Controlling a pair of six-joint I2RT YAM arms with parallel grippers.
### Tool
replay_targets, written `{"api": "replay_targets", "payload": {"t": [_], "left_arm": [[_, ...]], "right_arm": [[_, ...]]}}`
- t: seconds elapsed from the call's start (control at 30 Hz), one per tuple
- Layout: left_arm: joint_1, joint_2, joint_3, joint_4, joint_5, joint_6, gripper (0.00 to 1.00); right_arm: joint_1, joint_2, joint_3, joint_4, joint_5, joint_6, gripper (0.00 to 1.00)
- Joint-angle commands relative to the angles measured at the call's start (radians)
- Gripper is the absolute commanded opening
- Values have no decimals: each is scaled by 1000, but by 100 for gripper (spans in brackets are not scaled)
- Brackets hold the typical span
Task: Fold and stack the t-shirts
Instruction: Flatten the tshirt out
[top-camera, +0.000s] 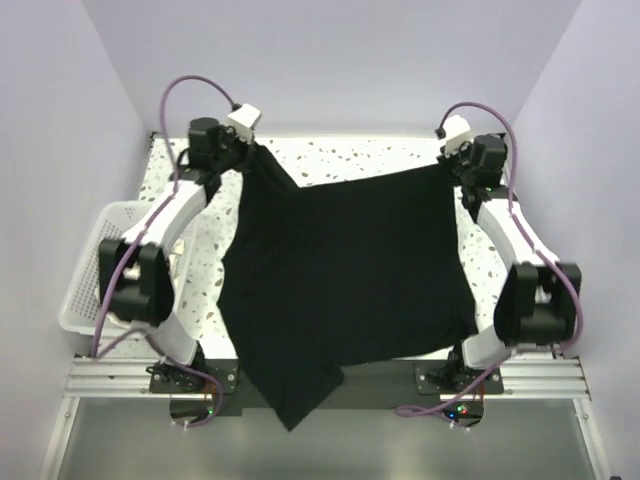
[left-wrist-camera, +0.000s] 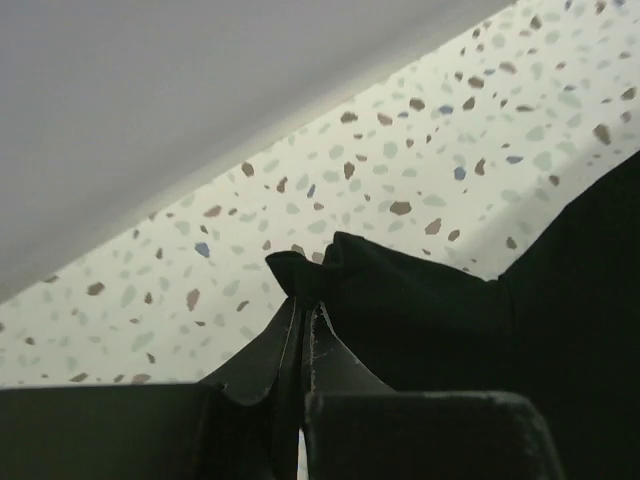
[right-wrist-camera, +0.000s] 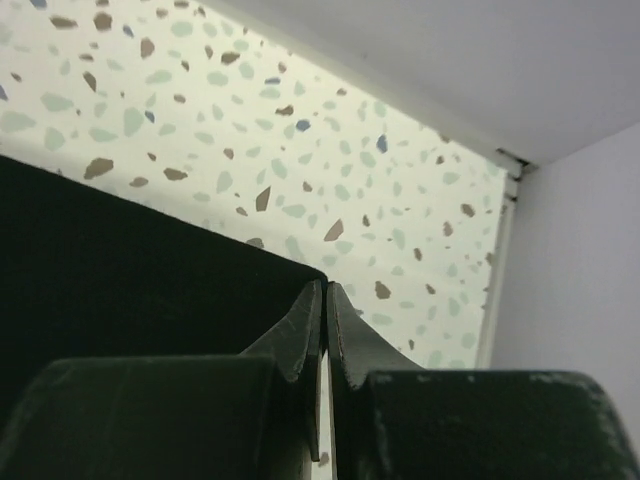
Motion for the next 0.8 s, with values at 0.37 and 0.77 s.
{"api": "replay_targets", "payload": {"t": [0.37,0.77], "left_arm": [[-2,721,676,37,-47,53,0],[0,806,708,80,-84,101,34]], "right_arm": [[-2,636,446,35,5,-112,0],[-2,779,564,-44,40,-132,0]]}}
